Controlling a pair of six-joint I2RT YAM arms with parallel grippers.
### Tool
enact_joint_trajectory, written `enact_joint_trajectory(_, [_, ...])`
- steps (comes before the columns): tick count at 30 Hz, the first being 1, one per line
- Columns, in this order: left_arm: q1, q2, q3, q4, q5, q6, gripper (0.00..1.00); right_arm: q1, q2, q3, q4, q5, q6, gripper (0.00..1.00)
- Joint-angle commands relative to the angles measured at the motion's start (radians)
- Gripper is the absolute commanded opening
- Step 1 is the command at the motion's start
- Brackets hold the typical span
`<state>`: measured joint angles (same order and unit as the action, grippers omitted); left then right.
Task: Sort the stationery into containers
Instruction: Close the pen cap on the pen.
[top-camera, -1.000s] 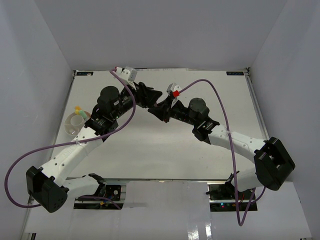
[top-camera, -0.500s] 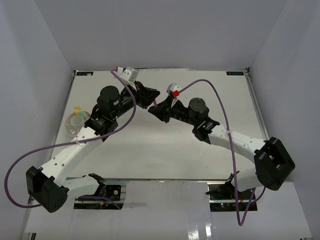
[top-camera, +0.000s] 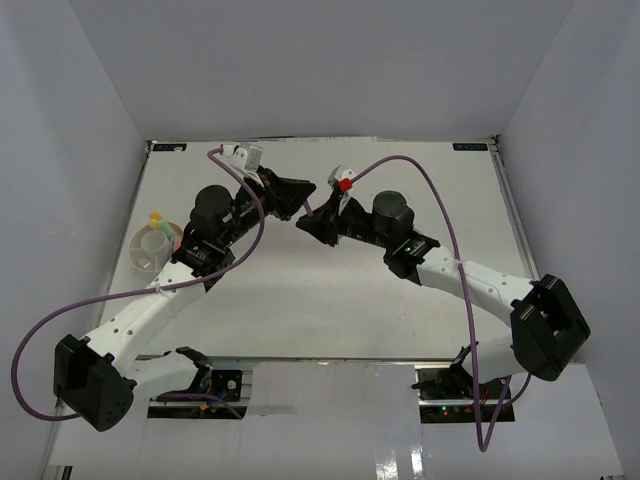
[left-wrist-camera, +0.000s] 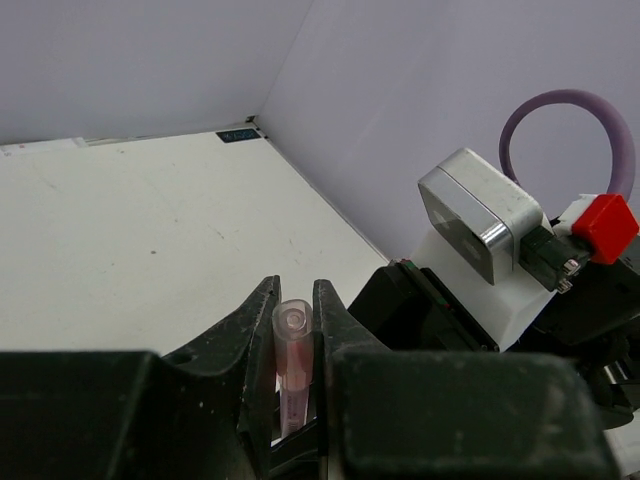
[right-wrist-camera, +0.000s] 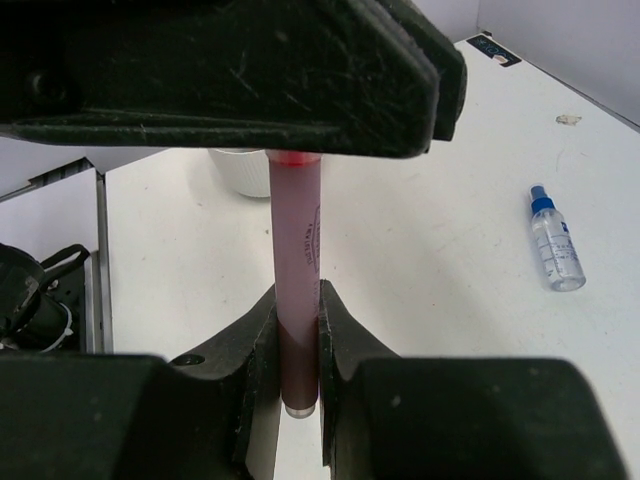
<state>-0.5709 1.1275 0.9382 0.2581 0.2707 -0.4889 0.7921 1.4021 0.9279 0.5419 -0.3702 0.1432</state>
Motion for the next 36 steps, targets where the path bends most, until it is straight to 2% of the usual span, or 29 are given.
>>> enact_joint_trajectory(1, [-0.021,-0.006,-0.064,-0.036,0.113,-0.12,0.0,-0.001,-0.032,0.124,0.182,0.025,-0.017,0.08])
enact_joint_trajectory(17, [-0.038,0.018,-0.18,0.07,0.174,-0.287,0.0,-0.002,-0.023,0.246,0.254,0.042,-0.031,0.08])
enact_joint_trajectory(36, [-0.109,0.068,-0.179,0.075,0.202,-0.306,0.0,-0.002,0.038,0.365,0.234,0.022,-0.071,0.08])
